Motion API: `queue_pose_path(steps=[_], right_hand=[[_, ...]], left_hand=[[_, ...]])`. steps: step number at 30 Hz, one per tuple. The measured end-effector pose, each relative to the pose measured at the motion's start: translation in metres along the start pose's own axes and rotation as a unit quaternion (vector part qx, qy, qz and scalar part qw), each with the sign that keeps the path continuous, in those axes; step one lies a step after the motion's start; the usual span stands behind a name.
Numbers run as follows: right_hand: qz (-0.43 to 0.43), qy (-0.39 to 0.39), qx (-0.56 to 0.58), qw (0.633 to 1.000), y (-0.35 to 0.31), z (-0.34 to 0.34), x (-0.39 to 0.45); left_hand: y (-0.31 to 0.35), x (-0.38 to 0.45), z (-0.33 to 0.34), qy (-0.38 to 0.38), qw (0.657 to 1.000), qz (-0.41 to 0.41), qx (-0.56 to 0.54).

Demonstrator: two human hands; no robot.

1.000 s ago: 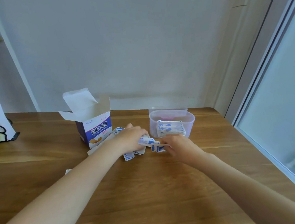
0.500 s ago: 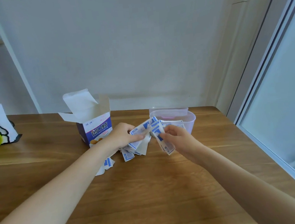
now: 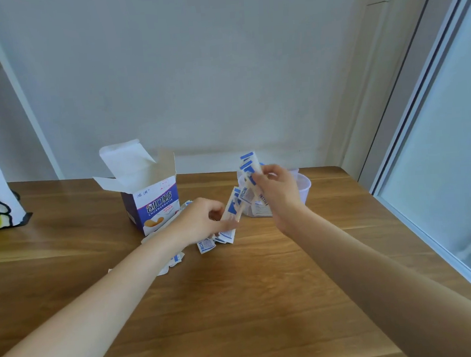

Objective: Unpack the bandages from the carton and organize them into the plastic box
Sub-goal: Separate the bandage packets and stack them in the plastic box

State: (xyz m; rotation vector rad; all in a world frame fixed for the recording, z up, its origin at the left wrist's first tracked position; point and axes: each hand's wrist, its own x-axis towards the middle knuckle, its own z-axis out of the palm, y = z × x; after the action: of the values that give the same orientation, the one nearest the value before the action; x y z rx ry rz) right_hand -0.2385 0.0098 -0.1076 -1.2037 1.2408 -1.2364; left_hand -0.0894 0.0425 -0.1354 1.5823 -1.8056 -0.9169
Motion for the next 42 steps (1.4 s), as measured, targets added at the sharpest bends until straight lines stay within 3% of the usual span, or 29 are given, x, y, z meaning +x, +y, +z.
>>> queue_pose_path(steps=[4,12,14,17,18,20,22,23,24,26,29,33,35,37,42], right_hand=[[-0.029,-0.025,0.022,0.999,-0.009,-0.014,0.005],[0.044,-0.173,-0.064,0.982,0.019,-0.004,-0.009],[0.039,-0.167,-0.091,0.981,0.02,-0.003,-0.011],[-0.09,-0.093,-0.229,0.965,0.014,-0.017,-0.004],[-0.155,-0.085,-0.295,0.939,0.012,-0.026,-0.001],[-0.265,-0.126,-0.487,0.823,0.012,-0.045,0.002],[-0.308,-0.194,-0.624,0.691,0.027,-0.056,0.002],[-0.309,-0.219,-0.647,0.662,0.036,-0.057,0.0],[-0.306,-0.233,-0.647,0.658,0.043,-0.058,-0.004],[-0.304,-0.236,-0.613,0.69,0.049,-0.057,-0.008],[-0.31,-0.228,-0.592,0.708,0.045,-0.057,-0.005],[-0.319,-0.234,-0.652,0.646,0.05,-0.056,-0.002],[-0.289,-0.223,-0.677,0.639,0.049,-0.066,-0.003],[-0.238,-0.207,-0.69,0.651,0.045,-0.079,-0.003],[-0.16,-0.238,-0.62,0.73,0.043,-0.091,0.0]], left_hand=[[-0.004,0.002,-0.003,0.054,0.995,-0.044,-0.066],[0.007,0.005,0.019,0.06,0.995,-0.031,-0.079],[0.01,0.008,0.022,0.039,0.998,-0.022,-0.032],[0.014,0.013,0.023,-0.015,0.999,-0.005,0.034],[0.015,0.015,0.023,-0.019,0.998,-0.002,0.052],[0.017,0.016,0.025,-0.009,0.997,-0.005,0.074],[0.018,0.014,0.029,-0.005,0.996,-0.013,0.093],[0.018,0.013,0.032,-0.012,0.993,-0.017,0.115],[0.019,0.013,0.036,-0.024,0.988,-0.018,0.153],[0.018,0.01,0.042,-0.034,0.973,-0.025,0.228],[0.015,0.01,0.041,-0.03,0.978,-0.05,0.201],[0.016,0.011,0.042,-0.004,0.986,-0.023,0.167],[0.016,0.01,0.048,-0.004,0.982,0.006,0.186],[0.017,0.009,0.051,-0.004,0.981,0.014,0.193],[0.017,0.009,0.053,-0.006,0.981,0.036,0.193]])
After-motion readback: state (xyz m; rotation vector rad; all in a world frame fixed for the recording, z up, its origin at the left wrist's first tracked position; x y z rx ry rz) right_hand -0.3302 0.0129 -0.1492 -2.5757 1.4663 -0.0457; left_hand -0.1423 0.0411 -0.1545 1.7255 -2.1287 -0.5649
